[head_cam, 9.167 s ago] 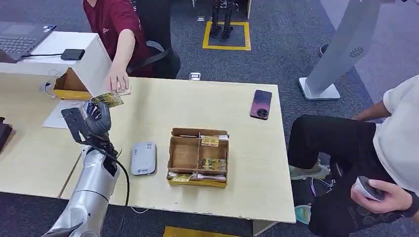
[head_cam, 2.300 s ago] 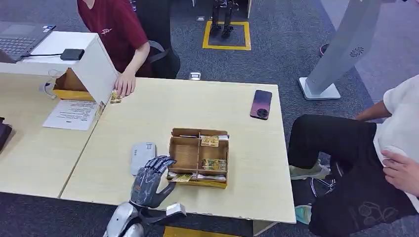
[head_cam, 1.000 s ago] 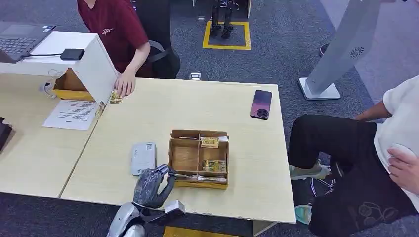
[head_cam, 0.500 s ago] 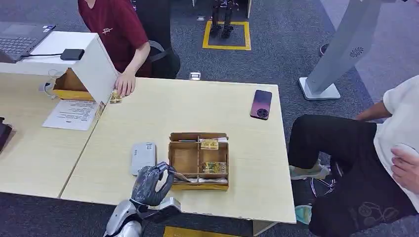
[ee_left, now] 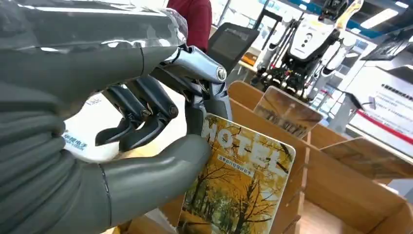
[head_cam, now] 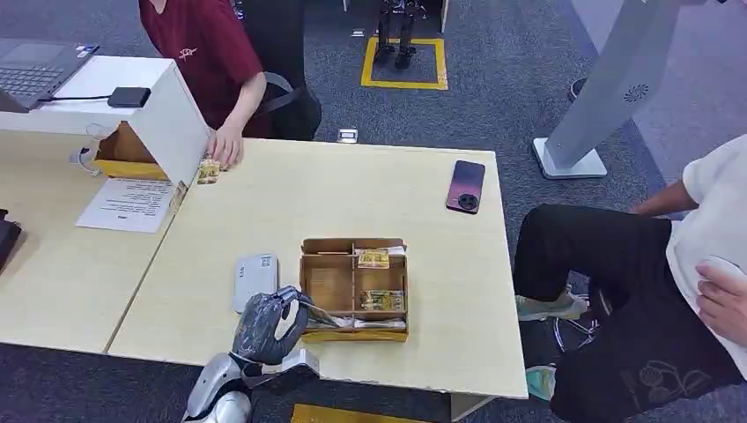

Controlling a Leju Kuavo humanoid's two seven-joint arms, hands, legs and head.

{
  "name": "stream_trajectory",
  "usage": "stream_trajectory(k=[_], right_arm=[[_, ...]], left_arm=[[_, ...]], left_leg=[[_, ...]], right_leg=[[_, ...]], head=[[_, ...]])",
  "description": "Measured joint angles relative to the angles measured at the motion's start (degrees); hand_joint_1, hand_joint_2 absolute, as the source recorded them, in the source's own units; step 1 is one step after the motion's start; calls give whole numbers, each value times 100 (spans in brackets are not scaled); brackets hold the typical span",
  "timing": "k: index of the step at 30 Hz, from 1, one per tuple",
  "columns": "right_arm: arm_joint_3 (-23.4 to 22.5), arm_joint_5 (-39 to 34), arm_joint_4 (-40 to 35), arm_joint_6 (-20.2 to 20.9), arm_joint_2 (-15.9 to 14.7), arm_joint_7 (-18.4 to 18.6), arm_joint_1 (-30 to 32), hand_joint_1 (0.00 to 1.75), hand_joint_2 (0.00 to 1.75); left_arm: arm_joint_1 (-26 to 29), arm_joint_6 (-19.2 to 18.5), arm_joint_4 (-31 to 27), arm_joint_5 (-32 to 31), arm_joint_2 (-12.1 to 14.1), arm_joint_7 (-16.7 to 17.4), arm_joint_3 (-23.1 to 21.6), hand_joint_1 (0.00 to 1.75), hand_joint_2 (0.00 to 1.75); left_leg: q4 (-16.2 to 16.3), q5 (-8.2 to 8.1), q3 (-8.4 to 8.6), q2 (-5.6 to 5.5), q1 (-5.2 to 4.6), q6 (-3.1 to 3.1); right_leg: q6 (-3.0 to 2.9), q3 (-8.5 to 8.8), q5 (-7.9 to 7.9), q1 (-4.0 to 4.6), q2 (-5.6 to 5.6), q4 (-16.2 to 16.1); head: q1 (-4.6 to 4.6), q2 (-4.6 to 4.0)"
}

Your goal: Pass the card to the sensor for recognition and then transmit it.

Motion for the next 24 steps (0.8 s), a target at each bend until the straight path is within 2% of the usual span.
stream_trajectory(k=[24], right_arm=[[0,0,0,2,17,0,0,0,0]], left_arm=[[0,-35,-39,22,35,-2,0,175,175]], left_leg=[[0,0,0,0,0,0]], right_leg=[[0,0,0,0,0,0]], head=[[-2,0]])
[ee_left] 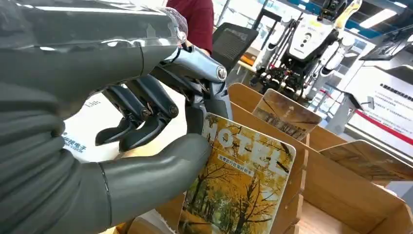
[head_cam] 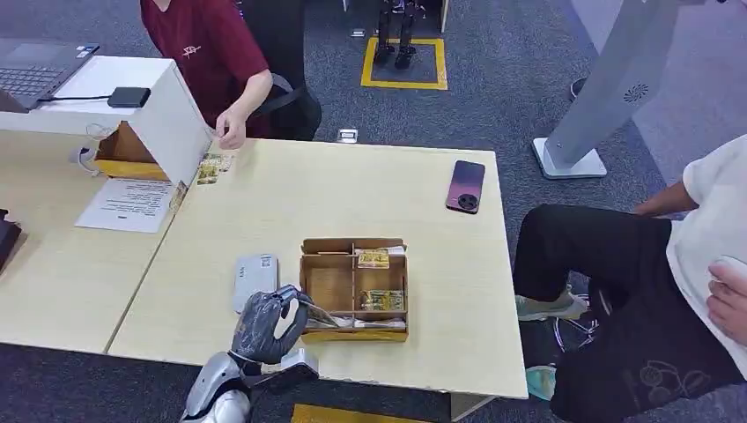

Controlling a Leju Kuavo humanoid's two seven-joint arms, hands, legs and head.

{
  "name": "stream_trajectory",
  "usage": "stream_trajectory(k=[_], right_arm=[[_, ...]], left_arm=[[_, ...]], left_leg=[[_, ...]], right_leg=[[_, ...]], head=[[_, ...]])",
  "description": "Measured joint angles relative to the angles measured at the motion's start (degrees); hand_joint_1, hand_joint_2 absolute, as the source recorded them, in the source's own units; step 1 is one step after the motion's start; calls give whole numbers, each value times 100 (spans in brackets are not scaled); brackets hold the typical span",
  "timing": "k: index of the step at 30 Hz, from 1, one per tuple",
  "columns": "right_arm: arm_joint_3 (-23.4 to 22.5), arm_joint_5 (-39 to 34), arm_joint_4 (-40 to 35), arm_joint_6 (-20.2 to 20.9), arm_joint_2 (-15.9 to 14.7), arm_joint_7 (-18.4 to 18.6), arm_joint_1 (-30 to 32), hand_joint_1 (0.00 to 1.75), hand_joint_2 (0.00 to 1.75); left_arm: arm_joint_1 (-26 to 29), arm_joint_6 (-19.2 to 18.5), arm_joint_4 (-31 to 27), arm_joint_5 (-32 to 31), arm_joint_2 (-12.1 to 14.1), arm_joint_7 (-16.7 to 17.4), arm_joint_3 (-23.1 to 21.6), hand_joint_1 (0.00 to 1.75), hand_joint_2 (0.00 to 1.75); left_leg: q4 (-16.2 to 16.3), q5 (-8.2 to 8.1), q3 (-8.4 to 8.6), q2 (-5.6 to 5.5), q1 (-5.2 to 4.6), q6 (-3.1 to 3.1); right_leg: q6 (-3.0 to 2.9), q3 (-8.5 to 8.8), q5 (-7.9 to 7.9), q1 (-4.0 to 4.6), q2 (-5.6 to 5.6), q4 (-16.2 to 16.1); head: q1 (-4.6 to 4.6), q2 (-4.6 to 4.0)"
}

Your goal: Pass the card to the sensor for recognition and then transmit it.

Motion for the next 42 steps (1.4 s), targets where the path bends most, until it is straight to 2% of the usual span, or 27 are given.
stream_trajectory(k=[21,42], right_arm=[[0,0,0,0,2,-26,0,0,0],[0,0,0,0,9,-44,0,0,0]], left_arm=[[4,-262,-352,455,22,-170,26,175,175],[-23,-433,-920,605,219,-208,256,175,175]], left_leg=[[0,0,0,0,0,0],[0,0,0,0,0,0]], right_leg=[[0,0,0,0,0,0],[0,0,0,0,0,0]], head=[[2,0],[0,0]])
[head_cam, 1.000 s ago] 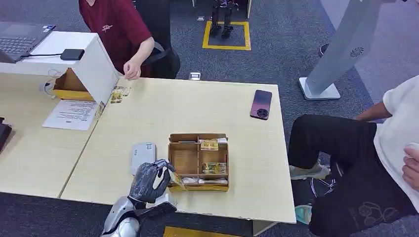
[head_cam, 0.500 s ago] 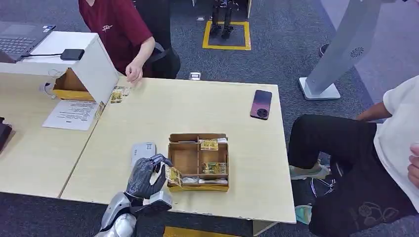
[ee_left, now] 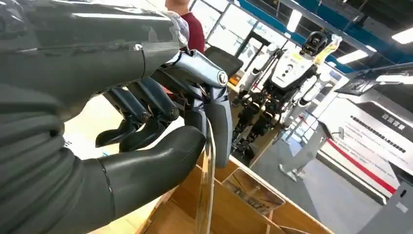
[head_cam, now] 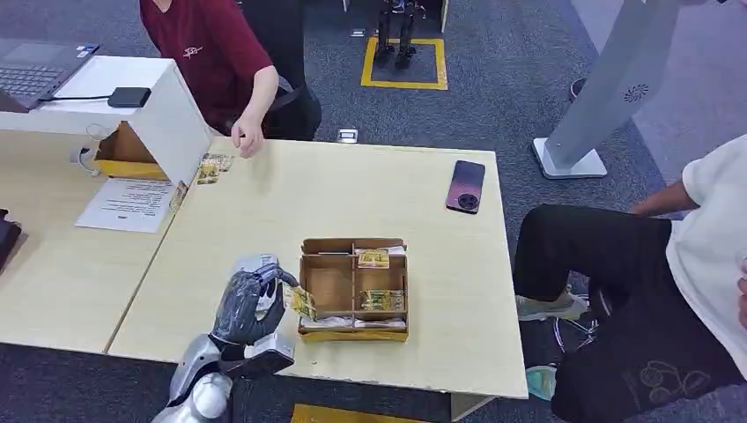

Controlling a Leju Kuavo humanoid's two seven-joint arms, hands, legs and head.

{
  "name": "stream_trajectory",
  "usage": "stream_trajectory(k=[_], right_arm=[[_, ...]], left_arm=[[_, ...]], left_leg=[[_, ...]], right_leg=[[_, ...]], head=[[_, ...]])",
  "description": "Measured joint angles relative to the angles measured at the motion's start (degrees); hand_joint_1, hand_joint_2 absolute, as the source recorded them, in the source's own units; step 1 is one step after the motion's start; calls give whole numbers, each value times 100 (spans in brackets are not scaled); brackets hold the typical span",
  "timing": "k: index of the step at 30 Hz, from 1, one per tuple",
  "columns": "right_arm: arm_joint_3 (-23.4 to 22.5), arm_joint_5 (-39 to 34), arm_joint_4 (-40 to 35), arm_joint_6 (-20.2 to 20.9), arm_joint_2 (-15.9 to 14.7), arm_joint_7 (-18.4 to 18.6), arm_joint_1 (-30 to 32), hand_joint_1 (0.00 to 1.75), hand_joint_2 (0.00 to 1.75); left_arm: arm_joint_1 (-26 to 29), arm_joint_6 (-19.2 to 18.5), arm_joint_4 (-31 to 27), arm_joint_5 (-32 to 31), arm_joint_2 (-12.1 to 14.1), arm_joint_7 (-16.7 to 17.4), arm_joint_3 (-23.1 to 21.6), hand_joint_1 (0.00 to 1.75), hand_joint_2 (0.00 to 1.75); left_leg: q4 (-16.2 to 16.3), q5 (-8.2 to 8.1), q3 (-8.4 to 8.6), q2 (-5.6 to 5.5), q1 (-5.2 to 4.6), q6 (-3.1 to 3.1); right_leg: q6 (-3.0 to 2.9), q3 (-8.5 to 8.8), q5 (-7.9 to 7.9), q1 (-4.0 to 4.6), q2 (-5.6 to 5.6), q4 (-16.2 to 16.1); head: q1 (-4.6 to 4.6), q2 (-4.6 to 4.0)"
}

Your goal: Pass the card to the sensor for recognition and then transmit it.

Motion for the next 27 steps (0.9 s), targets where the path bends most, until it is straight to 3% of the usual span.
stream_trajectory(k=[7,13,17,19,22,27], right_arm=[[4,0,0,-2,0,-17,0,0,0],[98,0,0,0,0,-59,-4,0,0],[173,0,0,31,0,-61,-12,0,0],[229,0,0,74,0,-57,-11,0,0],[284,0,0,103,0,-55,-11,0,0],[345,0,0,131,0,4,-16,0,0]], left_arm=[[-142,-33,-48,142,77,70,148,175,175],[-1112,-339,92,326,227,689,702,175,175],[-2074,-269,716,171,338,1172,1166,175,175],[-2531,-18,1111,-30,406,1353,1440,175,175],[-3038,206,1708,-166,507,1303,1769,175,175],[-3355,334,2252,-240,590,1322,2107,175,175]], left_leg=[[0,1,0,-1,1,0],[0,19,0,-5,4,-1],[0,27,-1,-4,5,-9],[0,27,0,-2,6,-9],[0,28,0,-1,5,-10],[0,27,-3,-1,5,-10]], right_leg=[[0,0,0,1,0,0],[-14,-1,11,2,-9,3],[-17,-1,19,3,-8,8],[-17,-2,21,3,-3,9],[-17,-3,21,3,-2,10],[-16,-4,19,3,0,10]], head=[[2,0],[2,0],[0,0],[2,0],[2,0],[2,0]])
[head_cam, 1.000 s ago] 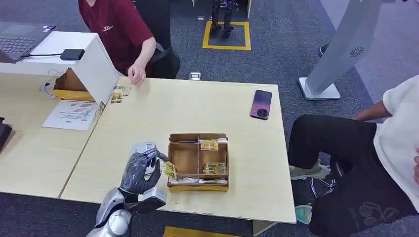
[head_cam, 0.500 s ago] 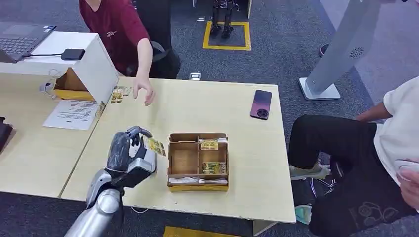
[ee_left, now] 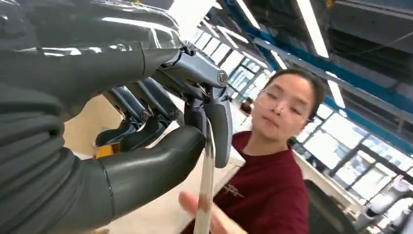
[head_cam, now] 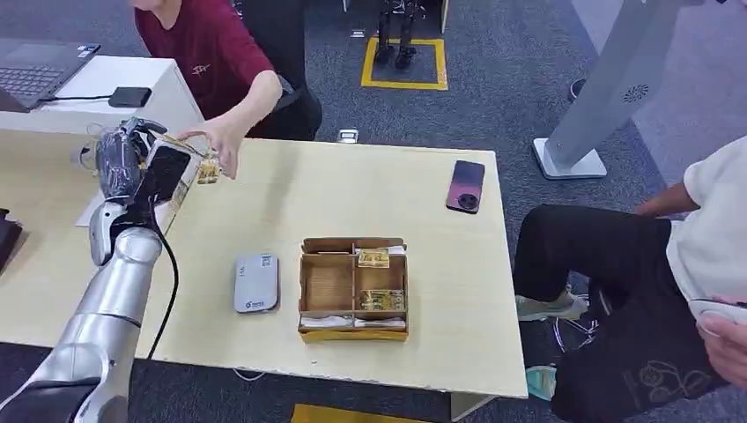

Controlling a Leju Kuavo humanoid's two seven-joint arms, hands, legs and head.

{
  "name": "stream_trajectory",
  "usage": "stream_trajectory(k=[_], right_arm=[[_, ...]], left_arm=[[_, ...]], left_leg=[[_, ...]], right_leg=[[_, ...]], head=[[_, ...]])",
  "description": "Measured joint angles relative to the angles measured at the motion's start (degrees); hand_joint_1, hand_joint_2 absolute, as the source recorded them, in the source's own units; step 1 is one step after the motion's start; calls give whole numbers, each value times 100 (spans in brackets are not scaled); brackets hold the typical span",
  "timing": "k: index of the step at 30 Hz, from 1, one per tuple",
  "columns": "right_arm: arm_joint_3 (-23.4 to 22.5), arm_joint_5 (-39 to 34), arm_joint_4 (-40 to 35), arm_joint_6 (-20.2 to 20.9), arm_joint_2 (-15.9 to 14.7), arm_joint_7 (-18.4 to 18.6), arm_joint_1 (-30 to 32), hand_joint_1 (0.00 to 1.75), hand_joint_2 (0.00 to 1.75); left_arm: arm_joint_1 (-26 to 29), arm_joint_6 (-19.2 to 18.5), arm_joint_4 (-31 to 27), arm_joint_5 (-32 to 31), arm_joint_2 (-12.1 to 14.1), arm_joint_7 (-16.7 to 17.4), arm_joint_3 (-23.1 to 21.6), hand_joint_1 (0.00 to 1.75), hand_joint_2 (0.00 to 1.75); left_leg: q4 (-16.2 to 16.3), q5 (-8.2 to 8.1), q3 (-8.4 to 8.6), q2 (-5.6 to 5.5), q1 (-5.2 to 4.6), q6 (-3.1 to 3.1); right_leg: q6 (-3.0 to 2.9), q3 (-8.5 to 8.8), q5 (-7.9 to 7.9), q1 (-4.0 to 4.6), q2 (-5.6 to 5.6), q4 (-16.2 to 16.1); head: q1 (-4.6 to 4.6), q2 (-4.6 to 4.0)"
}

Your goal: Pass the card to the sensor for recognition and then transmit it.

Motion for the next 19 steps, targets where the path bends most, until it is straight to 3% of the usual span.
stream_trajectory(k=[7,19], right_arm=[[59,0,0,39,0,24,-8,0,0],[74,0,0,39,0,-2,-12,0,0]], left_arm=[[-276,99,593,-144,68,-22,278,175,175],[-289,103,860,-175,62,-52,367,175,175]], left_leg=[[0,0,-1,-1,-2,1],[0,0,-1,0,-1,0]], right_leg=[[1,-1,0,-1,-1,-1],[1,-3,0,-1,0,-1]], head=[[0,0],[0,0]])
